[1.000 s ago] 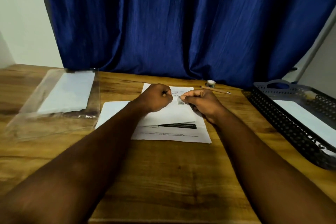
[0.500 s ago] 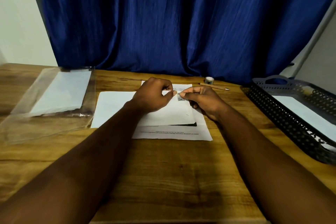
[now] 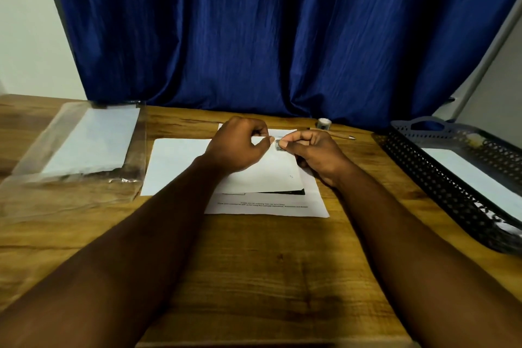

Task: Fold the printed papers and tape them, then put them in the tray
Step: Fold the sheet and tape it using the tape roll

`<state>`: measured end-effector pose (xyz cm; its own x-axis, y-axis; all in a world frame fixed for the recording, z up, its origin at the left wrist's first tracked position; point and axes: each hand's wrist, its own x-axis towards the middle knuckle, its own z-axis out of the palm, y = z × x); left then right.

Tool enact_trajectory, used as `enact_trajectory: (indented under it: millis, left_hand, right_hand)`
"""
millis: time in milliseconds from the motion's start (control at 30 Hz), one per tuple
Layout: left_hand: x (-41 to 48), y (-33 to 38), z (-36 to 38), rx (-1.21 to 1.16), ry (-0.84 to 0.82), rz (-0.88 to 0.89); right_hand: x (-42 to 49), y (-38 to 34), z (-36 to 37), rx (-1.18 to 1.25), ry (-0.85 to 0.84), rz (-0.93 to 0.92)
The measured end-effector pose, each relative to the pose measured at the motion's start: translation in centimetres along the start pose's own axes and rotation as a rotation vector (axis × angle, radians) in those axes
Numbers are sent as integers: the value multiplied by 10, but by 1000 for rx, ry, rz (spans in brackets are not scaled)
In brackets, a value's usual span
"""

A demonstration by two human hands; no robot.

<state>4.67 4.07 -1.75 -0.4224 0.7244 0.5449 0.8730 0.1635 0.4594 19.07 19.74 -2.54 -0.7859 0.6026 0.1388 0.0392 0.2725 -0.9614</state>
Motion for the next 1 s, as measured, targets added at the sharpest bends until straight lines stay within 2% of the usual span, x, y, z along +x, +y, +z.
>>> enact_trajectory:
  millis: [400, 667, 833, 1000]
  left_hand:
    - [-2, 5, -3, 19, 27, 15]
    - [1, 12, 3, -28, -80, -24]
    - [3, 9, 8, -104, -38, -57]
    - [3, 8, 13, 20, 41, -50]
  right_hand:
    - [-5, -5, 4, 147, 4, -6]
    - [-3, -3, 7, 99, -27, -56]
    - [-5, -5, 9, 82, -55, -58]
    - [-9, -12, 10, 43, -97, -43]
